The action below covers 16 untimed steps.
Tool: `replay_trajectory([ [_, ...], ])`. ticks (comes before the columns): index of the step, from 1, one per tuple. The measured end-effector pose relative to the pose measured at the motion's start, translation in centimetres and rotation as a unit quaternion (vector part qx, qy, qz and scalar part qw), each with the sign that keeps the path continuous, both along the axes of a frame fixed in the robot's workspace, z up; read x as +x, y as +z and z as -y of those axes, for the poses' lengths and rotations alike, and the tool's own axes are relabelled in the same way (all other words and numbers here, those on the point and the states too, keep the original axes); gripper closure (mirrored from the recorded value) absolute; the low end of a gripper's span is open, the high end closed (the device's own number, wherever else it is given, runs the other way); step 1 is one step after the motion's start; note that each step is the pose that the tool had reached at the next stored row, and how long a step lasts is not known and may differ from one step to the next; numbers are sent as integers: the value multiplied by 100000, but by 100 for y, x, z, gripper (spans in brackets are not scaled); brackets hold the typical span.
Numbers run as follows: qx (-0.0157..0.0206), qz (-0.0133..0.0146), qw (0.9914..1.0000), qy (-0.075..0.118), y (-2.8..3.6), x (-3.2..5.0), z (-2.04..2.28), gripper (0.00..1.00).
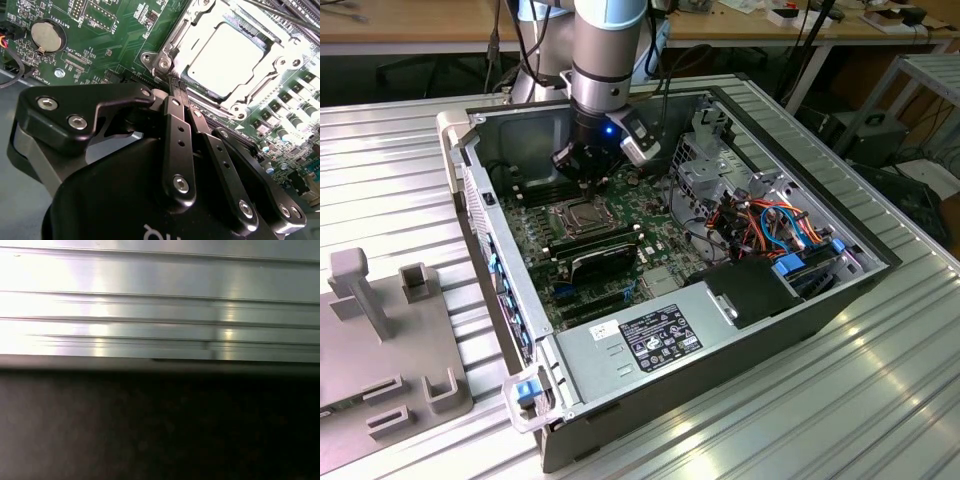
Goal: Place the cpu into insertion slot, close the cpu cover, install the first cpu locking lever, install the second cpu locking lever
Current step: 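Install the first cpu locking lever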
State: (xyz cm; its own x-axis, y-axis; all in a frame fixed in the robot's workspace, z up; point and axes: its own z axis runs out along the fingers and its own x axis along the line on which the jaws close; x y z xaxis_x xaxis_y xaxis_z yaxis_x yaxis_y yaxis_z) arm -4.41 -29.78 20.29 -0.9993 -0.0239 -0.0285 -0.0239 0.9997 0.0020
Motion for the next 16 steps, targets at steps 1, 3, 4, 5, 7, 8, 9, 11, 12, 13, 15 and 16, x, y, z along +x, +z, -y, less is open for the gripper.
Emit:
replay_trajectory([
  [1,-1,-8,100000,-9,-1,5,0,89],
  [3,6,18,100000,-11,-3,12,0,89],
  [4,12,26,100000,-12,-4,12,-1,89],
  [5,13,24,100000,-8,-5,13,-1,89],
  [7,11,22,100000,-4,-6,13,-1,89],
  [8,11,17,100000,-4,-6,13,-1,89],
  [9,12,18,100000,-6,-7,13,-1,89],
  [11,11,12,100000,-6,-8,14,0,89],
  [12,16,6,100000,-5,-8,15,0,89],
  [13,12,2,100000,-3,-9,18,0,89],
  [15,10,4,100000,-15,-10,23,0,89],
  [16,11,9,100000,-10,-11,26,0,89],
])
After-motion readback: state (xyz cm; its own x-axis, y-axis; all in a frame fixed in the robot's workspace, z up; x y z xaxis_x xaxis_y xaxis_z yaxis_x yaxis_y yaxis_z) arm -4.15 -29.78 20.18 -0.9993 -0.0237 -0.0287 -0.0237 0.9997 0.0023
